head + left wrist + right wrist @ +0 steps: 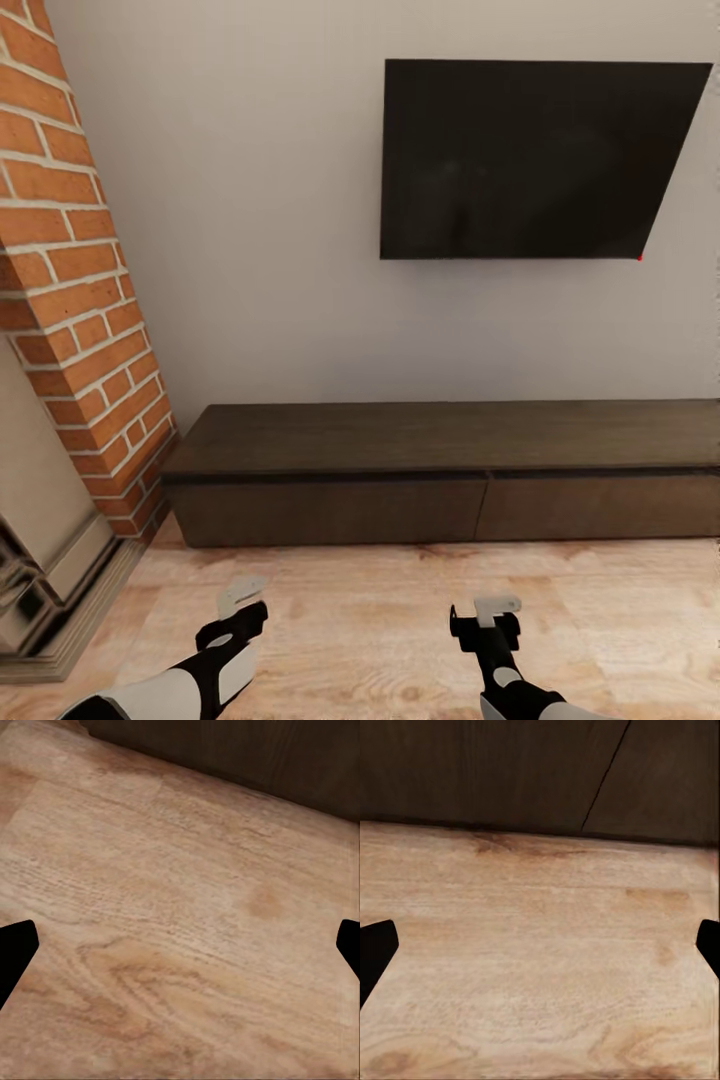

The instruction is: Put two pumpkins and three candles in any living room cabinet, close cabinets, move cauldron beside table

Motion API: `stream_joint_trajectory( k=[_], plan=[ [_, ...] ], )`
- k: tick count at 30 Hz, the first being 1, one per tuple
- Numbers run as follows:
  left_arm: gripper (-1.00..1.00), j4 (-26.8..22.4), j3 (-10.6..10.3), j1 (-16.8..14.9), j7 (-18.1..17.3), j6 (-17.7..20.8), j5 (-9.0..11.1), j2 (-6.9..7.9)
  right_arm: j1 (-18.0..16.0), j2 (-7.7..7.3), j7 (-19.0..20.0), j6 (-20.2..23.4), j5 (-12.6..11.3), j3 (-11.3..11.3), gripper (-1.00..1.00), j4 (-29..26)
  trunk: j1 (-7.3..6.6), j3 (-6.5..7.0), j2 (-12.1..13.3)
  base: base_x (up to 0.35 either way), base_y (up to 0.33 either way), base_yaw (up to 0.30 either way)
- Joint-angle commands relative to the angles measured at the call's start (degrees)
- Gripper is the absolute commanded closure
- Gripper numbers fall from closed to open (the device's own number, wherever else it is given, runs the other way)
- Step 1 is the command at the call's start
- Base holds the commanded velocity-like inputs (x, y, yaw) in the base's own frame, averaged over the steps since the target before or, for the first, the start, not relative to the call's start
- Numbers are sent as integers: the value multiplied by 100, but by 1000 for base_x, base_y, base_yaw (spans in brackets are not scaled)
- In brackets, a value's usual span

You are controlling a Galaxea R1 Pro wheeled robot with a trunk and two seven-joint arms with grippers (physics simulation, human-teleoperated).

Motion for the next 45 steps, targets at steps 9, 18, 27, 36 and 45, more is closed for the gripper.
stream_joint_trajectory(
  k=[9, 18, 27, 36, 45],
  plan=[
    [-100, -1, -49, 36, 21, -25, 38, -4, 1, -170, -13, -18, -59, 53, -100, 33, -201, 157, 360, -48, 0, 0],
    [-100, -1, -49, 45, 16, 23, 38, -10, 2, -179, -8, -26, -60, 53, -100, 39, -399, 318, 721, -1, 0, 0],
    [-100, -1, -49, 46, 12, 27, 38, -10, 42, -179, -7, -69, -52, 59, -100, 39, -597, 480, 1082, 0, 0, 0],
    [-100, -1, -49, 46, 16, 10, 38, -6, 65, -179, -8, -127, -51, 54, -100, 43, -794, 642, 1443, 0, 0, 0],
    [-100, -1, -35, 463, 14, -25, 38, 24, 420, -181, -8, -709, -46, 53, -100, 156, -992, 803, 1804, 0, 0, 137]
  ],
)
